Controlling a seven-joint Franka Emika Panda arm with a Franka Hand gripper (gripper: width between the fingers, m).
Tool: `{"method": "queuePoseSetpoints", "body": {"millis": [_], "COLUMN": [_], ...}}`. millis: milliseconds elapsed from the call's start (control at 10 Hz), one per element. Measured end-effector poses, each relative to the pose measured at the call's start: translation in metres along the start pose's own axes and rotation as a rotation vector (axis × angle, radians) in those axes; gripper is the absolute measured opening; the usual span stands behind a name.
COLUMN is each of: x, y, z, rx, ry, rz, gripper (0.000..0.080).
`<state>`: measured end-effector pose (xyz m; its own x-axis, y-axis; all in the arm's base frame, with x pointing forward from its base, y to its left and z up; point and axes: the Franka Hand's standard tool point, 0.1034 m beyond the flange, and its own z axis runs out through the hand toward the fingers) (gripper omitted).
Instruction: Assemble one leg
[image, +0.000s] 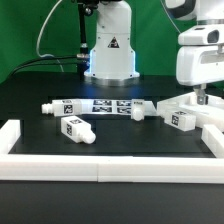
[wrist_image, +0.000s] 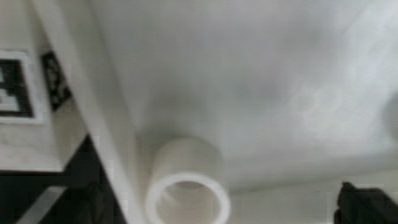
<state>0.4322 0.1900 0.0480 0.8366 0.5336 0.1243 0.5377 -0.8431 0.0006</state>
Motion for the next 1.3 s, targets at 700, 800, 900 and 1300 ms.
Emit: {"method": "queuePoseSetpoints", "body": {"millis": [700,800,900,1300], "x": [0.009,0.007,0.006,0.002], "y": [0.009,0.011,0.012,0.012], "z": [0.024,0.025,0.027,0.032], "rx": [0.006,0.007,0.006,0.003], "ry": [-0.024,-0.026,-0.018,0.005], "rz": [-0.048,-0.055,-0.066,-0.170], "gripper": [0.0648,0.0648,0.0648,0.0648]}}
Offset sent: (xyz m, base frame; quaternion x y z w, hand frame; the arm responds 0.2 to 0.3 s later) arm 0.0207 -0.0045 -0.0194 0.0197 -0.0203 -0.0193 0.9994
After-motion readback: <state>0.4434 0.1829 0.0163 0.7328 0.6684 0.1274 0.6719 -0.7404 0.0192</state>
